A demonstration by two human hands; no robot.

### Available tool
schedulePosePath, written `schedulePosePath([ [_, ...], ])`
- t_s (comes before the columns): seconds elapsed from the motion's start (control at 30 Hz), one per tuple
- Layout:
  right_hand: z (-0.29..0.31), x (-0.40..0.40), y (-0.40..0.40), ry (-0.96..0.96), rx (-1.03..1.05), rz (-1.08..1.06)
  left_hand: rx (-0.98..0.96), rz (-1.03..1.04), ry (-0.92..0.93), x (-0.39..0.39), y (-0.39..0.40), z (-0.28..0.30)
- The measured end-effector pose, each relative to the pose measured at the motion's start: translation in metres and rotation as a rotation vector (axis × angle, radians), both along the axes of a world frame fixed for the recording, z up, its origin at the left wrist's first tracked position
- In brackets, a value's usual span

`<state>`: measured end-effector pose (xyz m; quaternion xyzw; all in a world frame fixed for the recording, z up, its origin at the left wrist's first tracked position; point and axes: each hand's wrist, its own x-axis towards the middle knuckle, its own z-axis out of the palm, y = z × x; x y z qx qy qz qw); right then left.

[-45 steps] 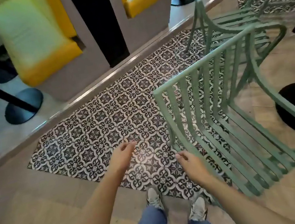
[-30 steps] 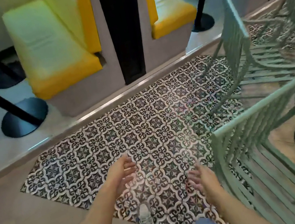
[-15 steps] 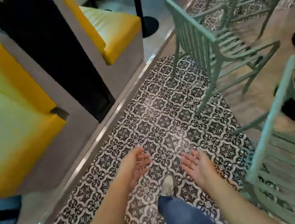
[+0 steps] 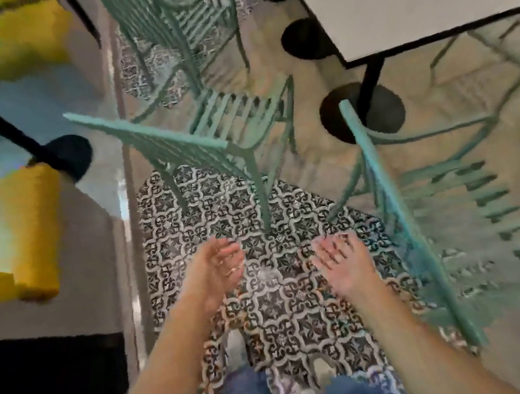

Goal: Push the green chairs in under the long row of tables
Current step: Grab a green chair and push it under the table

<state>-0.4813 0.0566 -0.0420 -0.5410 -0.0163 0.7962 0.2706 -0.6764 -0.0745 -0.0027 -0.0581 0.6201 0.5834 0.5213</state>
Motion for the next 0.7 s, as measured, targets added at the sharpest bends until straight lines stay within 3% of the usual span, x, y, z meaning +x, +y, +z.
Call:
schedulePosePath([
  [0.3,0.002,-0.025,0.006,0.015,-0.017,-0.741,-0.001,-0.565,-0.058,-0.062,0.153,-0.012],
  [0.5,0.012,-0.020,-0.013,-0.004,-0.018,-1.125,-0.037,-0.871,-0.080,-0.033,0.219,-0.009],
  [0.7,0.004,0.008,-0.010,0.009,0.025,-1.453,-0.044,-0.987,-0.098,0.030,0.269,-0.008],
])
